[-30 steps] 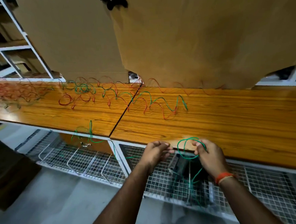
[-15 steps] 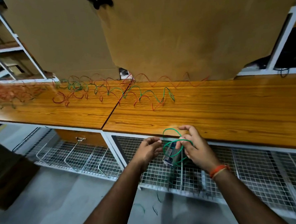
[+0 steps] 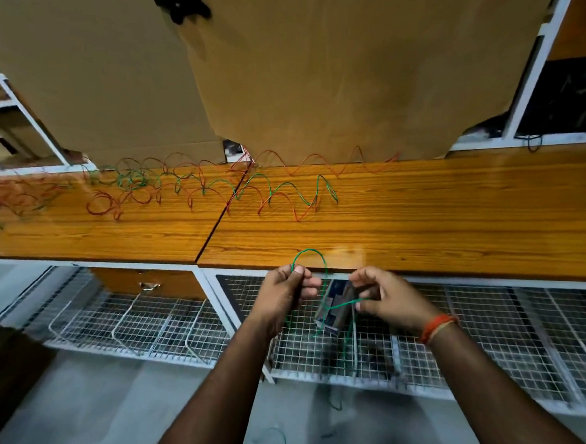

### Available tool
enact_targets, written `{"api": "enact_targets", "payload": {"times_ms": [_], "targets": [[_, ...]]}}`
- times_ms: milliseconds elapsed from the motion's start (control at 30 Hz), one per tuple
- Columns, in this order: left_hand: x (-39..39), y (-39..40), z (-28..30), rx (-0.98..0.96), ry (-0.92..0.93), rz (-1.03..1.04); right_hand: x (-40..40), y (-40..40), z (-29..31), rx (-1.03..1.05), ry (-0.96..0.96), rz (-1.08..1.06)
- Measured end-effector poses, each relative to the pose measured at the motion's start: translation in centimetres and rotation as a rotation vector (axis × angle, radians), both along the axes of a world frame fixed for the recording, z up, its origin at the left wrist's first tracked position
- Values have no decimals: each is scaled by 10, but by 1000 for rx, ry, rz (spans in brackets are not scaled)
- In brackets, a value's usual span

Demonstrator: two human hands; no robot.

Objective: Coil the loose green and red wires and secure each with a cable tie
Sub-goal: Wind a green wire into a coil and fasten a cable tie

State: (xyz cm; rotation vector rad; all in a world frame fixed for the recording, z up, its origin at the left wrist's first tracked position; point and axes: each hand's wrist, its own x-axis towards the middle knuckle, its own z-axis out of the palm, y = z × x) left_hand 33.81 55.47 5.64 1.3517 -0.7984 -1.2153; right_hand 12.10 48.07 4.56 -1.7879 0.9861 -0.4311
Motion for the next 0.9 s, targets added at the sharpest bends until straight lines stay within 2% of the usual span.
{"api": "enact_targets", "payload": {"times_ms": [67,133,200,267,400,533,733,833,900], "targets": [[4,2,7,-7,-45,-40,3,6,3,33,35,23],[9,4,16,-19,-142,-114,11,14,8,11,-23,-47],[14,6,24,-26,-283,-221,20,20,10,-88,-107,-125],[19,7,33,-22,-400,-334,30,22,12,-211,-148,-116],[25,13,46,-31,-493,-459,49,22,18,-328,-143,-37],[41,16,47,-32,-540,-453,57,19,21,-419,-171,-176],[81,21,19,4,-702,-351,45,-2,17,-338,-390,-585],[92,22,10,33,-786,-293,38,-9,15,-329,-384,-717],[93,22,7,25,-773,-290,33,-13,14,-273,-264,-672]]}}
